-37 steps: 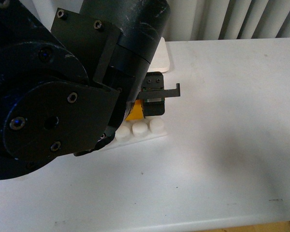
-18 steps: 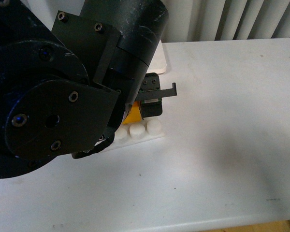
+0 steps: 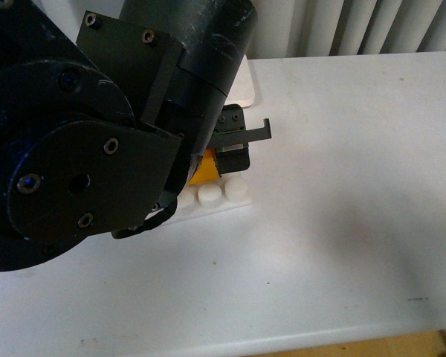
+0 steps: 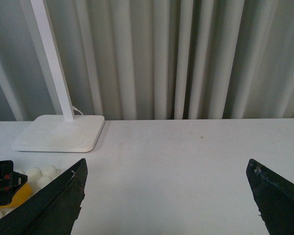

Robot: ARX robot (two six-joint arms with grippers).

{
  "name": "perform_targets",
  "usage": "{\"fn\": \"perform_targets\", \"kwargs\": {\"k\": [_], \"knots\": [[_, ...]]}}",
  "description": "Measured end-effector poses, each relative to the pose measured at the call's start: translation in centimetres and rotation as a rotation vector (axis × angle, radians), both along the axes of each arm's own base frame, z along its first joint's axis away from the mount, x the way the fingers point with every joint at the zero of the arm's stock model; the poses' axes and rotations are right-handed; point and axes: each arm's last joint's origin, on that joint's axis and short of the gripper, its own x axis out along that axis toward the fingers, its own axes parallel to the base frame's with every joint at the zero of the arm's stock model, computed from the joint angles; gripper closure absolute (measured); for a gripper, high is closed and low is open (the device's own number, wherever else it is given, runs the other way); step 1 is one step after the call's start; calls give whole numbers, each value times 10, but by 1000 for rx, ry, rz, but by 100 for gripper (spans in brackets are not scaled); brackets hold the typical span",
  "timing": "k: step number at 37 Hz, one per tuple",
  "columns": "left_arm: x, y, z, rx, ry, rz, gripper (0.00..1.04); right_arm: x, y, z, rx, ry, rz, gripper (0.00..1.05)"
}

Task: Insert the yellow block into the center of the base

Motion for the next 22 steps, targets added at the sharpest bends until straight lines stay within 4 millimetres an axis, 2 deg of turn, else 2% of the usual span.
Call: {"fn": "perform_targets", "kwargs": {"k": [22], "knots": [[-5, 2, -6, 6, 2, -25, 39, 0, 0, 0, 0, 0, 0, 9]]}}
